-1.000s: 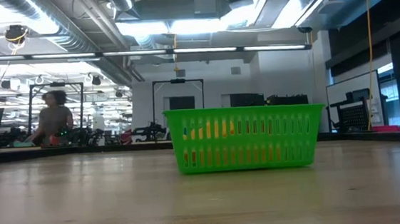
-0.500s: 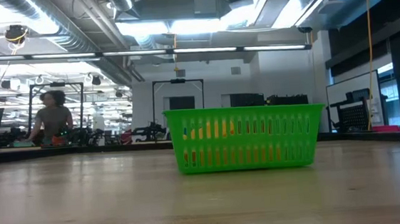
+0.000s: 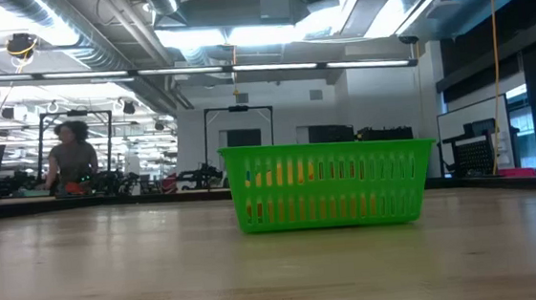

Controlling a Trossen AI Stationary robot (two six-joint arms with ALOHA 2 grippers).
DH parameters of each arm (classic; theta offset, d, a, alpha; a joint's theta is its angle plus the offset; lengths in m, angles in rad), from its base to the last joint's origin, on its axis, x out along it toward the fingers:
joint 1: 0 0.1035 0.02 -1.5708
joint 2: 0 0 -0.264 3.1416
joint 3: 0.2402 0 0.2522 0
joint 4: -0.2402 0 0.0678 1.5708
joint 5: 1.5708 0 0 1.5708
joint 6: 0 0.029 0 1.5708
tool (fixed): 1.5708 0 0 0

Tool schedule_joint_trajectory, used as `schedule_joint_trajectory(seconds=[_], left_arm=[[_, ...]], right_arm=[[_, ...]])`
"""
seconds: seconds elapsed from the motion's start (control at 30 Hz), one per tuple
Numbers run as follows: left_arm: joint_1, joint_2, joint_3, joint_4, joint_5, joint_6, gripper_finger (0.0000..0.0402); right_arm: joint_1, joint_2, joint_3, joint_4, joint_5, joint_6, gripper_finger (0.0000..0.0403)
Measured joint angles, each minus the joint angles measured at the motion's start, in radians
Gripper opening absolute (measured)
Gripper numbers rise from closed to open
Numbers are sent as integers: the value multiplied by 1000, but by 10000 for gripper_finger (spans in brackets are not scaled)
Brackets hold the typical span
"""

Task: Sort & place blocks by color
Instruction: Put the green game piece into the blue basket

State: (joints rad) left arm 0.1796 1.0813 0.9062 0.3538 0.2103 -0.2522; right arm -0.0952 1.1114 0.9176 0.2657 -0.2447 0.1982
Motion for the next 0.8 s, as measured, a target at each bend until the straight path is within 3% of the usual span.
schedule_joint_trajectory(seconds=[0.23,0.43,0.57,0.8], left_arm=[[0,0,0,-1,-9,-13,130],[5,48,4,-34,-25,-111,130],[49,147,75,-218,-33,-129,130],[193,386,248,-504,-9,-6,130]], right_arm=[[0,0,0,-1,0,-1,0],[0,0,0,-1,0,-1,0],[0,0,0,3,0,-1,0],[0,0,0,6,0,2,0]])
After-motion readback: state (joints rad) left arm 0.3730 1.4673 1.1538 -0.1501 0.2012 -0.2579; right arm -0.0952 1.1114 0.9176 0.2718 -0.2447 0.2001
